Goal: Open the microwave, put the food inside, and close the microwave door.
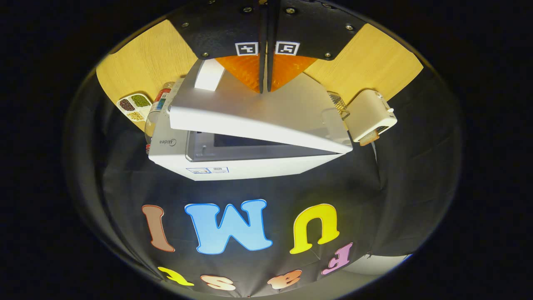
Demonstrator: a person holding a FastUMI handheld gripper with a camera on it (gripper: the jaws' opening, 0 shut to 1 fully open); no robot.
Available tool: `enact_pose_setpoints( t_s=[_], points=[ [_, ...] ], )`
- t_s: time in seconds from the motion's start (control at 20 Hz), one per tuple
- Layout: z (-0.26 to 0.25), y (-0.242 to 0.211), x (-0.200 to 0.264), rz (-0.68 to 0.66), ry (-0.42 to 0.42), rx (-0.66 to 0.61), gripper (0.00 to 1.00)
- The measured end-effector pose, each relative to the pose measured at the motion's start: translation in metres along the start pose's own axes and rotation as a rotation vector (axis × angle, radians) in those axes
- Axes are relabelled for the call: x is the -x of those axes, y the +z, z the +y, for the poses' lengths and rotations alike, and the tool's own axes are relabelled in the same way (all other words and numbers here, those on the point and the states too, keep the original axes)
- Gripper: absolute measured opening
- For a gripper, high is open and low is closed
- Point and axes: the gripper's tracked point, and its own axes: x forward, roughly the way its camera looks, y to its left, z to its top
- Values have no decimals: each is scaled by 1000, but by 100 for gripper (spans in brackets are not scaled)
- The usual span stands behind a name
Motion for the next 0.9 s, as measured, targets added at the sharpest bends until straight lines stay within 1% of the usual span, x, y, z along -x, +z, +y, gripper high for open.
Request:
enact_pose_setpoints(
  t_s=[0.6, 0.65, 0.8, 0.85, 0.9],
  points=[
    [-30, 22, -63, 1, -43, -46, 1],
    [-31, 21, -64, 2, -43, -56, 1],
    [-31, 23, -68, -13, -45, -26, 1],
    [-34, 25, -73, -13, -54, -29, 1],
    [-34, 23, -76, 3, -49, -60, 1]
  ],
)
